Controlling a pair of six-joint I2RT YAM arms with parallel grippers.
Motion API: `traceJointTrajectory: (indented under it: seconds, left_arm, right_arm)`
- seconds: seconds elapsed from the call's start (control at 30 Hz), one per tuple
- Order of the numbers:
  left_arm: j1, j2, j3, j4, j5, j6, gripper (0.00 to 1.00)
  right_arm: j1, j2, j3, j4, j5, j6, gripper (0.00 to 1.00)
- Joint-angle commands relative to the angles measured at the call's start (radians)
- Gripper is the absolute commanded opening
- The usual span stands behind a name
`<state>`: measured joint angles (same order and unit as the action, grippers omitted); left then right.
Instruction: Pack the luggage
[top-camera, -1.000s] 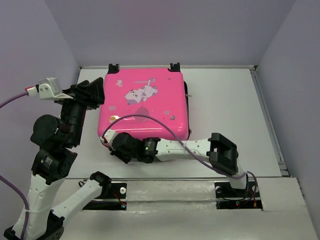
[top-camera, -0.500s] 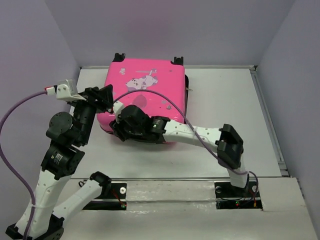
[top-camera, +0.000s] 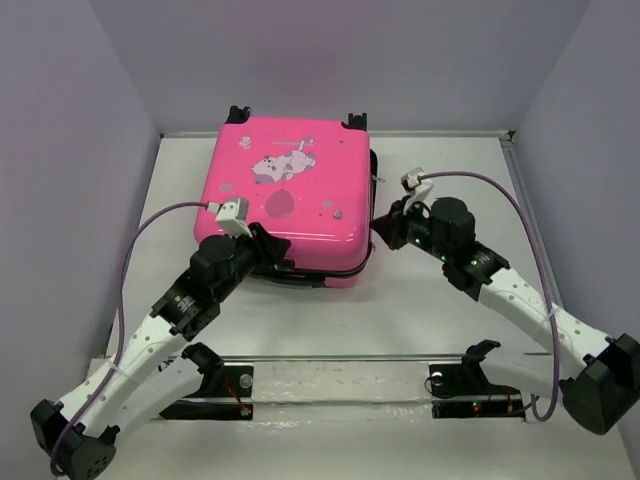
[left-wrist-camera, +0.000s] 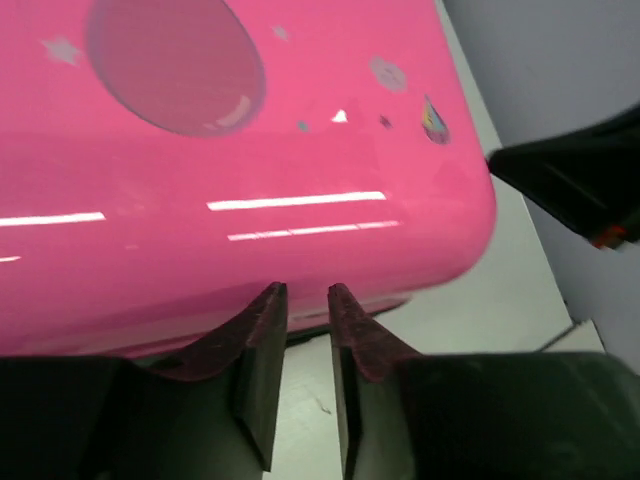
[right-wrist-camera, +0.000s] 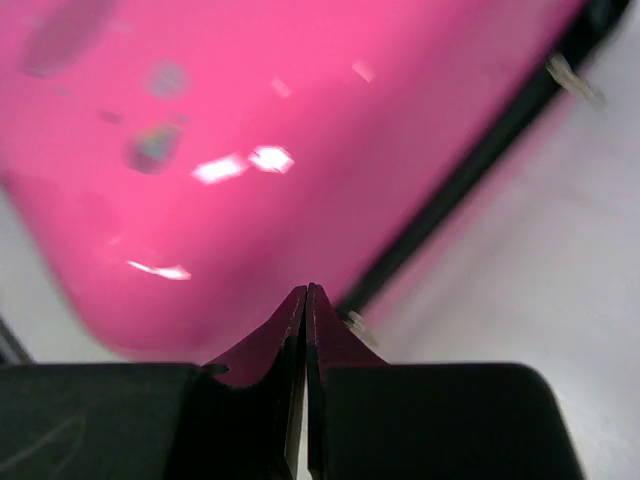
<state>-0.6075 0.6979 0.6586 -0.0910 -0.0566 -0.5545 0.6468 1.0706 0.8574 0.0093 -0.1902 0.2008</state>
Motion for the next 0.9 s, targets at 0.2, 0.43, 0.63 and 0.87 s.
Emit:
traceJointTrajectory:
  seconds: [0.2,0.43,0.63,0.87]
  left_arm:
    - [-0.196,0.061,-0.172,0.192,-0.031,-0.151,0.28]
    - [-0.215,0.103,-0.226,0.255,-0.037,-0.144,0.29]
    - [-0.221,0.179,-0.231,0.323,-0.023,-0.127,0.30]
    - [-0.224,0.230,-0.220,0.353,-0.028,-0.108,0.30]
  right_arm:
    - [-0.343,0.072,-0.259,0.261,-0.271,0.006,0.22]
    - [-0.352,0.140,-0.259,0.334,-0.448,-0.118,0.47]
    - [-0.352,0.268,-0.216,0.348,-0.534,-0.156,0.46]
    - [-0.352,0.357,-0.195,0.402,-0.616,-0.159,0.43]
